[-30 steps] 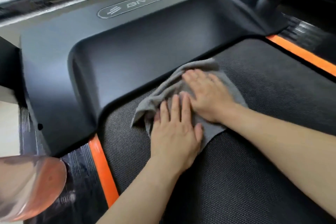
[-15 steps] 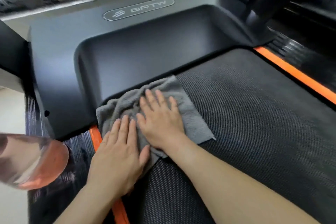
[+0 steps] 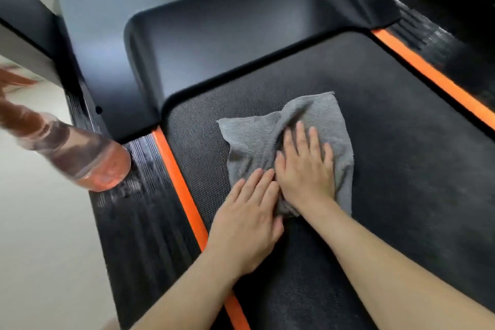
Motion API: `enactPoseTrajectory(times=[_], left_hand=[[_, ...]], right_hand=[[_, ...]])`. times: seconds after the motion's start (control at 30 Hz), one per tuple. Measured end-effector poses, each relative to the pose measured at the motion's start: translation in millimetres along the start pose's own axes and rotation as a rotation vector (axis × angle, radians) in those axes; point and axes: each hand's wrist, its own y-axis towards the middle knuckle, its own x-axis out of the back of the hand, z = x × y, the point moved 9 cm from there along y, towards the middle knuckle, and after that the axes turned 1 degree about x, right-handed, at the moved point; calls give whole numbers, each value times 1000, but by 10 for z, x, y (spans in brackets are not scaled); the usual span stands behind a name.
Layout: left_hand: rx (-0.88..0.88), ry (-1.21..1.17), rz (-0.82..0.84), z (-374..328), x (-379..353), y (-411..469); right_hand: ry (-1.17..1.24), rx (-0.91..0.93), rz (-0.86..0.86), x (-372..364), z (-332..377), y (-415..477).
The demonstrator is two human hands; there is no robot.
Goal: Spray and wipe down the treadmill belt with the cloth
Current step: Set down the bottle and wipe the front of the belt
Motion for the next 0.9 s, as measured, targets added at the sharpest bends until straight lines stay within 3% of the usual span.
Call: enactPoseTrajectory(times=[0.2,0.3,0.37,0.5,0.53,0.6,0.67,0.8,0.9], left_hand=[[-71,60,68,332,69,-559],[-12,-166,-35,449,318,-659],[256,-418,-172,801,515,-779],[888,-705,-479,1471,786,-1255],[1036,-801,-537,1587,802,-1375],[1220,-940,-622,1777,850,-1570],[1220,-1011,-689,1926,994,-1579],[991,-1073,-753,2095,1345,-1278],[920,-1094,-786,2149,1419,-1116]], right_hand=[[29,214,55,-199,588,-604],[-54,422,94,-145,465,-644],[-87,399,132,-77,198,-530],[-7,-17,103,-27,9,-340],[38,-35,86,-20,193,-364],[71,96,88,-79,734,-514],[23,294,141,-184,1113,-716],[-76,511,166,-242,1077,-716],[-125,508,167,-191,789,-511]])
